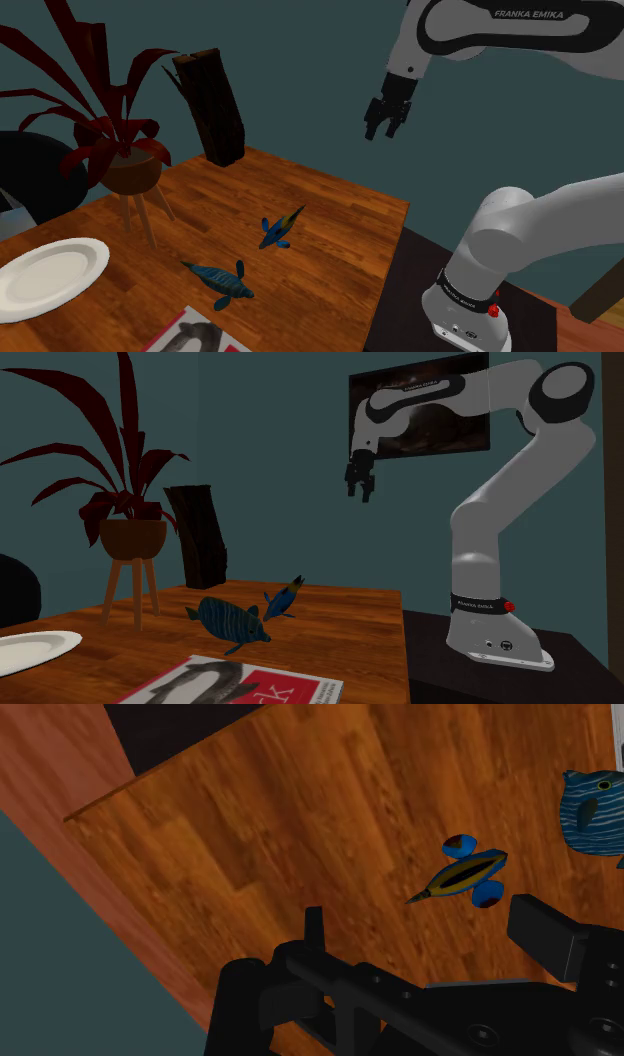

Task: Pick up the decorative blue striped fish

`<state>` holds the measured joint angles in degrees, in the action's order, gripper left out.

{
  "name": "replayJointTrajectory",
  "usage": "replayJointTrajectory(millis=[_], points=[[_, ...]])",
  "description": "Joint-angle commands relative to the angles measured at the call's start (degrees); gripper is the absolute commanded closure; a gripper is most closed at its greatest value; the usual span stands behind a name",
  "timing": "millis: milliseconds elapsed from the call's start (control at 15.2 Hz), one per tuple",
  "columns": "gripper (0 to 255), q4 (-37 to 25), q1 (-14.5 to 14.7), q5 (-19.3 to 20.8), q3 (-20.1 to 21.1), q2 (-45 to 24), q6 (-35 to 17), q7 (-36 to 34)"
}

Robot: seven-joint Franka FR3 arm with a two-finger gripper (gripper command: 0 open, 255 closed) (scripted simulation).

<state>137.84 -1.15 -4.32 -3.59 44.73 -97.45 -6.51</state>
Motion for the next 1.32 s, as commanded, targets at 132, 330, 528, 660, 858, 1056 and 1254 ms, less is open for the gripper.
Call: replayJointTrajectory(millis=[132,330,528,660,858,1056,1254], points=[[0,2.28,0.86,-1.63,1.54,-0.55,-3.14,-1.61],[0,5.18,2.31,-4.12,3.91,-1.99,-8.06,-3.93],[0,7.43,3.86,-6.67,6.37,-4.22,-13.22,-6.11],[0,8.54,4.95,-8.35,8.04,-6.14,-16.77,-7.49],[0,9.6,6.59,-10.81,10.55,-9.69,-22.23,-9.47],[0,9.9,8.18,-13.1,13.06,-13.99,-27.76,-11.33],[0,9.44,9.61,-15.11,15.56,-18.93,-33.26,-13.13]])
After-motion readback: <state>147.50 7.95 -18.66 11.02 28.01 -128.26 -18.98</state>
